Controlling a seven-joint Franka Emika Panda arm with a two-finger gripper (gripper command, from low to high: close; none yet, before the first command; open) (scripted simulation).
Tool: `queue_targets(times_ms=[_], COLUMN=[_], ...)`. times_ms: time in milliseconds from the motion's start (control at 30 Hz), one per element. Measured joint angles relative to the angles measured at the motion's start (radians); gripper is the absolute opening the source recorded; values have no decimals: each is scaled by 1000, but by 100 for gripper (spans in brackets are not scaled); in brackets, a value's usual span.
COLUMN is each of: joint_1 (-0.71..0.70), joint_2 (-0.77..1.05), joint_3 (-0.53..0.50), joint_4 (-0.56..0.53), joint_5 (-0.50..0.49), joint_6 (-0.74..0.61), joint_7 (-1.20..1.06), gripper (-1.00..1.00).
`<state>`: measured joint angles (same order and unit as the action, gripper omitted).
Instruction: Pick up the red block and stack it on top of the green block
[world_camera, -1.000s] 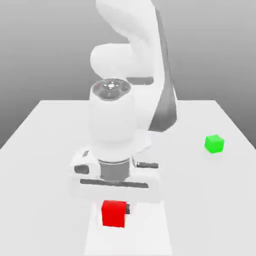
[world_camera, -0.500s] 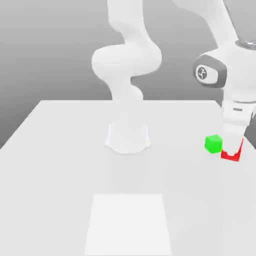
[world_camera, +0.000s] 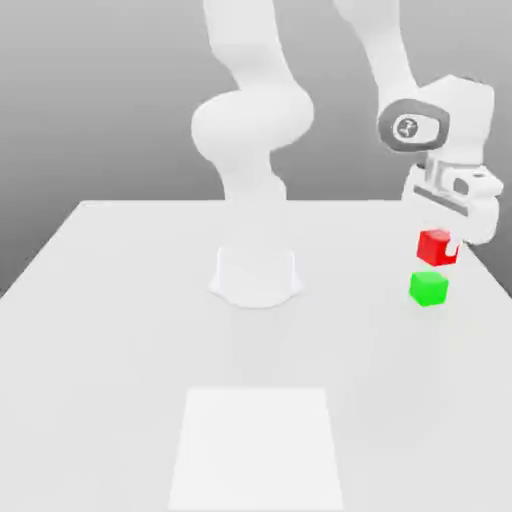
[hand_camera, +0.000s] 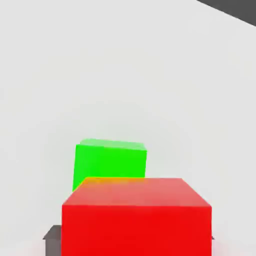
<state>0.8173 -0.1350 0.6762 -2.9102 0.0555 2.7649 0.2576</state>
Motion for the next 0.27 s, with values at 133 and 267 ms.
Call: queue_targets(times_ms=[133, 267], joint_1=[-53, -66], joint_2=[87, 161], joint_3=[10, 0], joint_4=[2, 1], joint_5=[-151, -226], joint_6=[72, 151], joint_7=[105, 156], gripper=[-100, -100])
